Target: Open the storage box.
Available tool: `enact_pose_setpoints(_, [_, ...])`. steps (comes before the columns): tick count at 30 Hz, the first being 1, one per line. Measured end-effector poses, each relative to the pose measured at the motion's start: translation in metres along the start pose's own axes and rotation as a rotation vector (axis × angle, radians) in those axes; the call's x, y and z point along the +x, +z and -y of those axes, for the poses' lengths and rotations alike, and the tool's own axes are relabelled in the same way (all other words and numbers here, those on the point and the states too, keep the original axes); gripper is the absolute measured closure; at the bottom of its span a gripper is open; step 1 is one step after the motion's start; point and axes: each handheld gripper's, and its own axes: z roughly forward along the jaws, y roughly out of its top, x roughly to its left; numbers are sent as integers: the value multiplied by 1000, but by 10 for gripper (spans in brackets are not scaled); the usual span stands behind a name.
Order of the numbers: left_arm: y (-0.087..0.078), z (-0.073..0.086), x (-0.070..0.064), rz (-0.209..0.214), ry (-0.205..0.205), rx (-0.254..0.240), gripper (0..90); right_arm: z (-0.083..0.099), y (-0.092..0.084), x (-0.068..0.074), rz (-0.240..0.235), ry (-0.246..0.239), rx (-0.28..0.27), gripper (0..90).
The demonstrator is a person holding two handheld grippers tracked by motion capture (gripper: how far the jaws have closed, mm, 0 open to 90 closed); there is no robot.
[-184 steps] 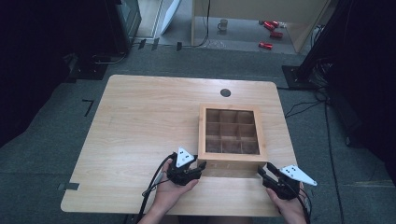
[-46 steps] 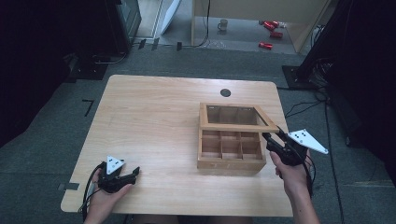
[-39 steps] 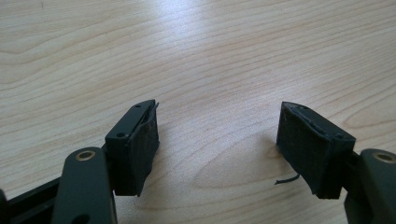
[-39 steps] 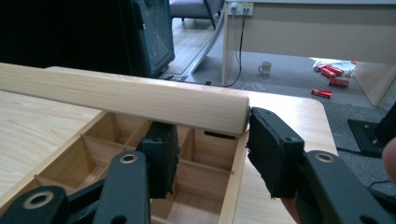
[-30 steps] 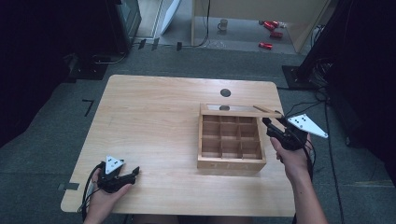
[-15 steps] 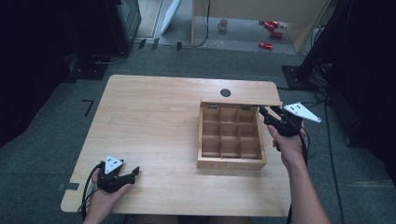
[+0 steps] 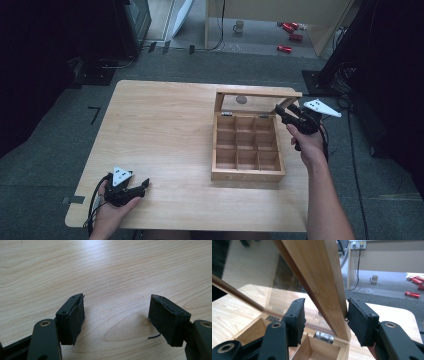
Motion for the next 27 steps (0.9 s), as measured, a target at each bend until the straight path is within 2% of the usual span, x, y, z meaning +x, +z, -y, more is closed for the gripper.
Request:
enact_pose_setpoints(2, [0, 0, 0, -1, 2, 2, 298, -3, 5, -2, 11, -8, -12, 516])
enact_pose_setpoints(4, [0, 0, 0, -1, 3, 1, 298, -10, 10, -3, 49, -9, -38, 631])
enact_pose_setpoints(6, [0, 0, 0, -1, 3, 2, 298, -11, 11, -6, 58, 2, -45, 651])
enact_pose_setpoints(10, [0, 0, 0, -4, 8, 3, 298, -18, 21, -8, 81, 6, -31, 662])
enact_pose_setpoints(12, [0, 0, 0, -2, 6, 3, 298, -24, 27, -6, 117, 7, -8, 667])
enact_pose_setpoints(13, [0, 0, 0, -2, 5, 2, 298, -24, 27, -6, 117, 7, -8, 667])
enact_pose_setpoints(22, [0, 0, 0, -2, 7, 4, 298, -35, 45, -2, 201, 45, 37, 675])
enact_pose_setpoints(27, [0, 0, 0, -4, 7, 3, 298, -38, 52, -3, 223, 52, 48, 676])
